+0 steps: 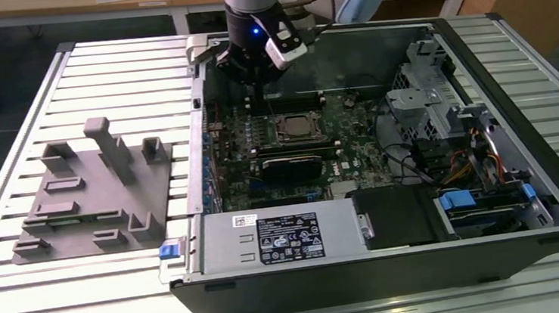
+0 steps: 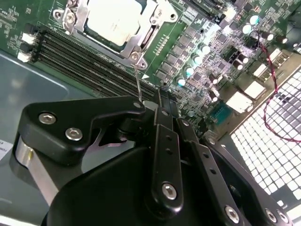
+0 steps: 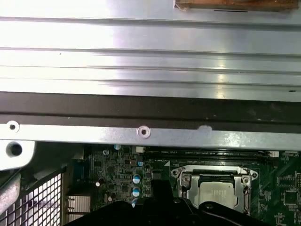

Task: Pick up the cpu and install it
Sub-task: 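Install the first cpu locking lever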

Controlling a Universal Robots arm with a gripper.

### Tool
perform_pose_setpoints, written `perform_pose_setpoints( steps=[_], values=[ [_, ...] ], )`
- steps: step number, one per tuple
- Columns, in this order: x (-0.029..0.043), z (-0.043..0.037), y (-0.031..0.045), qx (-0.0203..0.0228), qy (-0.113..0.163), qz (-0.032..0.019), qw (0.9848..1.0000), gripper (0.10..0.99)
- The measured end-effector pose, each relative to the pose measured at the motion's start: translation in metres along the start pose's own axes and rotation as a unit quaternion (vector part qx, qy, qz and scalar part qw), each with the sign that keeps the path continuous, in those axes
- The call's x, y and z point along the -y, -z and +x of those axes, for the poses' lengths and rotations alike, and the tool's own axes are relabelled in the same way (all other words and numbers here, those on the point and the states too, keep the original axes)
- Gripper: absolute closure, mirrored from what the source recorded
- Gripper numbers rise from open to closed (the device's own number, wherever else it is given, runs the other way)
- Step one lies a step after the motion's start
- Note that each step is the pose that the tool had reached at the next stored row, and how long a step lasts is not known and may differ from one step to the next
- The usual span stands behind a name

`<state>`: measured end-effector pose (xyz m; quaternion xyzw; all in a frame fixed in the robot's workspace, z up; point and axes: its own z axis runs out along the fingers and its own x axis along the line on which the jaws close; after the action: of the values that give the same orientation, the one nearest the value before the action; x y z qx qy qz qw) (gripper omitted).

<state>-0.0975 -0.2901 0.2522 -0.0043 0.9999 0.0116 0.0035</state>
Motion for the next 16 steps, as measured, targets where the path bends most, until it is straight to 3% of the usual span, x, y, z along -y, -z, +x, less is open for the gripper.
perform_pose_setpoints(
  steps=[4,8,16],
  values=[
    [-0.0006,-0.001,0.0008,0.0002,0.0,-0.0001,1.0,0.98],
    [-0.0004,-0.0104,0.0008,-0.0001,0.0,-0.0001,1.0,0.98],
    [-0.0005,-0.0135,0.0005,-0.0001,0.0,-0.0001,1.0,0.98]
  ],
)
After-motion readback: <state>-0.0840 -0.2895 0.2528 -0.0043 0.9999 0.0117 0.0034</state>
